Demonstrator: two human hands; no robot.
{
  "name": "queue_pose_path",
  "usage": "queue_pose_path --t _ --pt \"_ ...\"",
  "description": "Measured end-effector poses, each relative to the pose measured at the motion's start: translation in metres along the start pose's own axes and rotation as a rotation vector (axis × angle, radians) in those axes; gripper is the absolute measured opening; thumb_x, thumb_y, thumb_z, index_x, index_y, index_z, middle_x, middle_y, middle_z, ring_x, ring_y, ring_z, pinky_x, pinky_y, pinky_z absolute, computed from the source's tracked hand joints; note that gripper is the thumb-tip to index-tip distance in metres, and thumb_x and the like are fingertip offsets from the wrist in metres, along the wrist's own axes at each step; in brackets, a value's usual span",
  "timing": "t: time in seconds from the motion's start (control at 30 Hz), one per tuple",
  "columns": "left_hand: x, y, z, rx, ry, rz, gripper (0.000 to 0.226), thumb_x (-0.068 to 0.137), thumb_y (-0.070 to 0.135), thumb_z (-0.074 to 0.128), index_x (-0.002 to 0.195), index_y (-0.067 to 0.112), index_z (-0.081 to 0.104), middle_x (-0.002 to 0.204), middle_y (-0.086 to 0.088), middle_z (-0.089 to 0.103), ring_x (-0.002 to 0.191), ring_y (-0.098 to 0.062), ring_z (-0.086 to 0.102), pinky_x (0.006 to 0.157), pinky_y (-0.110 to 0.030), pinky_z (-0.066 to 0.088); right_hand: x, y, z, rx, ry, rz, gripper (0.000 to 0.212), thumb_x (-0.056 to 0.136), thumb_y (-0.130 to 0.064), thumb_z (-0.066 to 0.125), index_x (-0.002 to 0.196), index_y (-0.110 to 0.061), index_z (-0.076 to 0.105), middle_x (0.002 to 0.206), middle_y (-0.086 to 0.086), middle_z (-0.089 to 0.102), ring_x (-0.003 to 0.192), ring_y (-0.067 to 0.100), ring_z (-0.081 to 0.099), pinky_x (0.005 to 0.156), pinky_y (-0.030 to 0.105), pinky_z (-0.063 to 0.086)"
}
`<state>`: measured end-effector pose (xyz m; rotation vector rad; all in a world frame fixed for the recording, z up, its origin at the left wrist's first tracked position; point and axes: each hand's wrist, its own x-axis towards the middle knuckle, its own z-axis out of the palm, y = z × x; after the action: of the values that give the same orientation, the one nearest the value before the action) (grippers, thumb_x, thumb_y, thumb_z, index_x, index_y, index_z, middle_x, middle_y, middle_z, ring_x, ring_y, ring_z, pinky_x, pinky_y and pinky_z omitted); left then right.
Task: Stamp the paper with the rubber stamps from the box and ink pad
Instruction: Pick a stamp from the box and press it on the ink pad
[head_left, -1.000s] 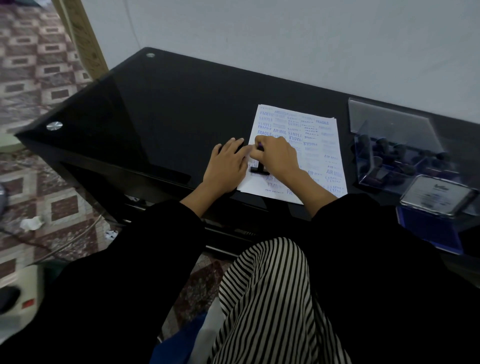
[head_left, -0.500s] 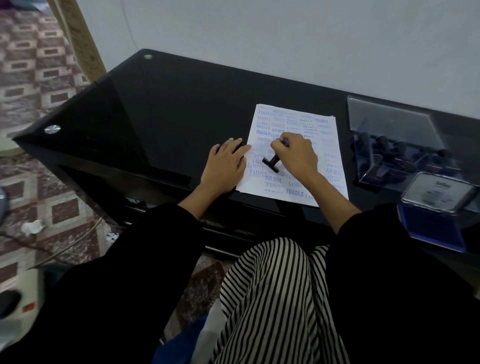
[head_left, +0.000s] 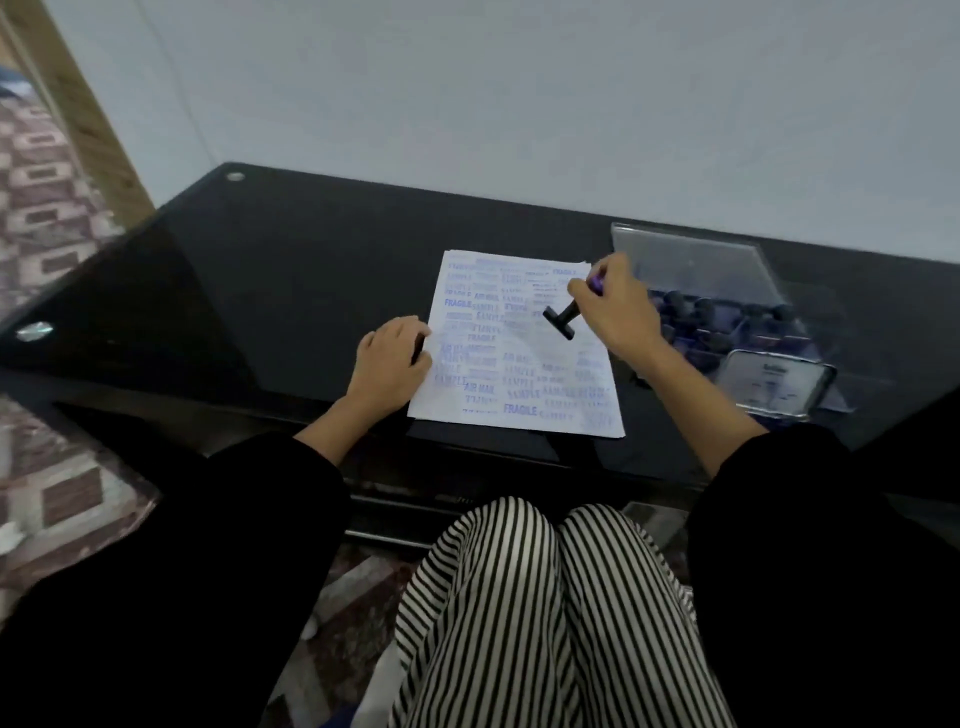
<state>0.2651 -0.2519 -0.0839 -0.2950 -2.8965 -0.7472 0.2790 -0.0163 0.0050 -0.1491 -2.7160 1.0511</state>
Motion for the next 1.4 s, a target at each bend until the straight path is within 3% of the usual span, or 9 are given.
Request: queue_pose_path --t 0.17,0.4,0.6,0.7,0.87,0.97,1.13,1.3,1.4 --pt "0.015 0.044 0.005 -0.027 0.11 0.094 0.029 0.089 0.01 0.05 0.117 0.005 0.057 0.126 -0.011 0.053 0.114 -0.028 0.052 0.099 -0.04 0.039 0.02 0.021 -0.064 -0.07 0.029 0.01 0.022 0.094 -0.029 0.046 0.094 -0.012 0.032 0.077 0.003 0.048 0.075 0.022 0.046 0.062 0.032 0.034" --pt "0.038 0.137 0.034 -0.138 0.04 0.285 0.026 0.095 0.016 0.046 0.119 0.014 0.054 0.132 -0.004 0.049 0.122 -0.02 0.044 0.102 -0.032 0.033 0.039 0.058 -0.12 -0.29 -0.098 0.092 0.032 0.087 -0.036 0.061 0.087 -0.01 0.043 0.086 0.009 0.051 0.081 0.023 0.048 0.07 0.033 0.037" --pt "0.047 0.187 0.053 -0.201 0.031 0.416 0.027 0.094 0.011 0.045 0.118 0.011 0.056 0.124 -0.004 0.054 0.115 -0.018 0.048 0.094 -0.024 0.035 0.047 0.086 -0.121 -0.348 -0.139 0.193 0.056 0.083 -0.037 0.067 0.047 -0.012 0.033 0.047 0.004 0.037 0.045 0.016 0.032 0.045 0.026 0.023" --pt "0.052 0.197 0.058 -0.221 0.029 0.44 0.027 0.093 0.01 0.044 0.116 0.011 0.057 0.119 -0.004 0.055 0.11 -0.017 0.049 0.091 -0.025 0.039 0.054 0.096 -0.109 -0.254 -0.135 0.255 0.05 0.082 -0.041 0.067 0.052 -0.008 0.043 0.047 0.003 0.043 0.042 0.015 0.037 0.043 0.026 0.027" --pt "0.058 0.201 0.065 -0.21 0.032 0.449 0.025 0.092 0.009 0.044 0.114 0.011 0.057 0.115 -0.004 0.054 0.103 -0.015 0.047 0.084 -0.021 0.038 0.06 0.1 -0.104 -0.171 -0.189 0.292 0.035 0.086 -0.041 0.062 0.096 -0.007 0.059 0.022 -0.012 0.043 0.021 -0.001 0.044 0.024 0.01 0.029" --pt "0.059 0.201 0.07 -0.217 0.024 0.441 0.026 0.092 0.008 0.044 0.114 0.01 0.058 0.116 -0.005 0.054 0.104 -0.016 0.048 0.086 -0.025 0.041 0.062 0.107 -0.101 -0.118 -0.202 0.312 0.033 0.09 -0.035 0.058 0.086 -0.002 0.059 0.027 -0.005 0.049 0.021 0.0 0.044 0.025 0.009 0.029" --pt "0.058 0.204 0.073 -0.218 0.03 0.448 0.025 0.092 0.007 0.044 0.113 0.009 0.058 0.116 -0.005 0.054 0.106 -0.016 0.048 0.088 -0.029 0.044 0.065 0.113 -0.11 -0.143 -0.166 0.285 0.025 0.091 -0.018 0.046 0.079 -0.004 0.063 0.067 0.014 0.056 0.047 0.016 0.042 0.034 0.016 0.033" --pt "0.06 0.208 0.074 -0.201 -0.017 0.468 0.031 0.095 0.012 0.043 0.124 0.009 0.053 0.127 -0.005 0.055 0.12 -0.019 0.048 0.099 -0.03 0.04 0.064 0.114 -0.117 -0.176 -0.215 0.328 0.022 0.091 -0.02 0.05 0.089 -0.003 0.063 0.04 0.003 0.055 0.033 0.012 0.046 0.03 0.012 0.033" --pt "0.061 0.211 0.079 -0.134 -0.082 0.486 0.039 0.096 0.014 0.041 0.133 0.007 0.046 0.136 -0.008 0.049 0.13 -0.022 0.041 0.108 -0.032 0.033 0.065 0.111 -0.11 -0.161 -0.323 0.28 0.029 0.094 -0.026 0.052 0.082 -0.002 0.061 0.058 0.009 0.055 0.037 0.013 0.043 0.033 0.015 0.031"
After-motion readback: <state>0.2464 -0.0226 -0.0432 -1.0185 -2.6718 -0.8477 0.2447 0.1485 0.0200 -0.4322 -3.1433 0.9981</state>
